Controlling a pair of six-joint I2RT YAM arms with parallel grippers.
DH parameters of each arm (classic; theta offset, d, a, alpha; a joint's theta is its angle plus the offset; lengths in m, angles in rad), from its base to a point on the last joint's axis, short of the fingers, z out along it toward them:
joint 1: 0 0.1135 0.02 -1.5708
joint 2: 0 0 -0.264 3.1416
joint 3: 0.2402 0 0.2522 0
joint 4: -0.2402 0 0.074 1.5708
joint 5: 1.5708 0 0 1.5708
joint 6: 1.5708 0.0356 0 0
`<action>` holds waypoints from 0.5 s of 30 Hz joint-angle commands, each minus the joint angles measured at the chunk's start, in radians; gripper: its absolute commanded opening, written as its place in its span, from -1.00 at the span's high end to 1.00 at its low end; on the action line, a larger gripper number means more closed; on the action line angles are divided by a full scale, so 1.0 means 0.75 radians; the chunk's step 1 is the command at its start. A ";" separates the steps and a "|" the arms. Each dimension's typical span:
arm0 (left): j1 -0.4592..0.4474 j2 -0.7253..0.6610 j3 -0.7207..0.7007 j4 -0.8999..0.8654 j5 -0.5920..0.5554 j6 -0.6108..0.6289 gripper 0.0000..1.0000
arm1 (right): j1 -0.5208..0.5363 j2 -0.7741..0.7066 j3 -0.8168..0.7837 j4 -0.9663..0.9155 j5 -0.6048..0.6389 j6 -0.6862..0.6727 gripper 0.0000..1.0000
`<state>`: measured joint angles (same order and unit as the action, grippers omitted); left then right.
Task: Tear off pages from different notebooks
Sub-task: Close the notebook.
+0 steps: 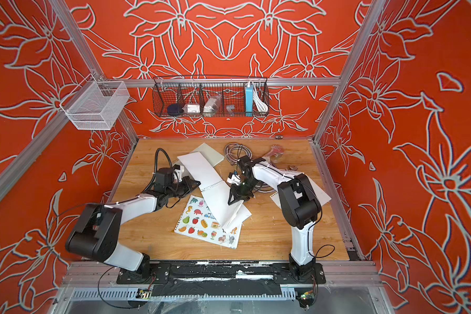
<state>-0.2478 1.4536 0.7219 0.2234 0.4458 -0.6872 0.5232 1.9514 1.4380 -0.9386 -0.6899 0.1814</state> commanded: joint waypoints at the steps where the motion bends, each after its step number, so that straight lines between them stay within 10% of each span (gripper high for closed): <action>1: -0.127 -0.074 0.057 -0.432 -0.322 0.325 1.00 | 0.010 -0.007 0.063 0.010 0.165 0.065 -0.30; 7: -0.356 -0.155 0.085 -0.580 -0.879 0.495 1.00 | -0.032 -0.122 0.029 0.102 0.296 0.226 -0.54; 15: -0.578 -0.226 0.052 -0.587 -1.251 0.633 1.00 | -0.213 -0.381 -0.250 0.316 0.338 0.463 -0.61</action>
<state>-0.6308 1.3125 0.7643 -0.1967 -0.3271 -0.2951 0.4061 1.7306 1.3262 -0.7845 -0.4564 0.4309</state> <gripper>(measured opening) 0.047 0.800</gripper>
